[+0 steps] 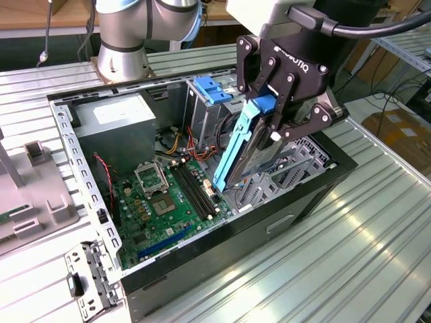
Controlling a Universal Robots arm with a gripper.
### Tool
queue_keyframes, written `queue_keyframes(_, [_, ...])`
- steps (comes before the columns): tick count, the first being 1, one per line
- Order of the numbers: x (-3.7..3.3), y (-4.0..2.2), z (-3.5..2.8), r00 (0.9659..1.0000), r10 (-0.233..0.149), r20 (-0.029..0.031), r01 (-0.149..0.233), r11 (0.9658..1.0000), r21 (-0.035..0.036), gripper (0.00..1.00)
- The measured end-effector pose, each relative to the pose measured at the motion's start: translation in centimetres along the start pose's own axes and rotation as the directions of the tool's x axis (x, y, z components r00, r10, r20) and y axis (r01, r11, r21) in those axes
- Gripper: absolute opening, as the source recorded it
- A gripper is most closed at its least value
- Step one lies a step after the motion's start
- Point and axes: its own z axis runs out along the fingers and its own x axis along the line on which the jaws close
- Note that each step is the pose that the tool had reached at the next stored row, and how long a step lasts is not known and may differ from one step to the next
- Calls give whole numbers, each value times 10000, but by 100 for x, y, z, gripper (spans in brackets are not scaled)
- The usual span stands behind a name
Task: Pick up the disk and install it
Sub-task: 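Pick up the disk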
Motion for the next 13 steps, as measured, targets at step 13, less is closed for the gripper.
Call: queue_keyframes(13, [12, -127, 1, 10000, 0, 0, 0, 10000, 0, 36])
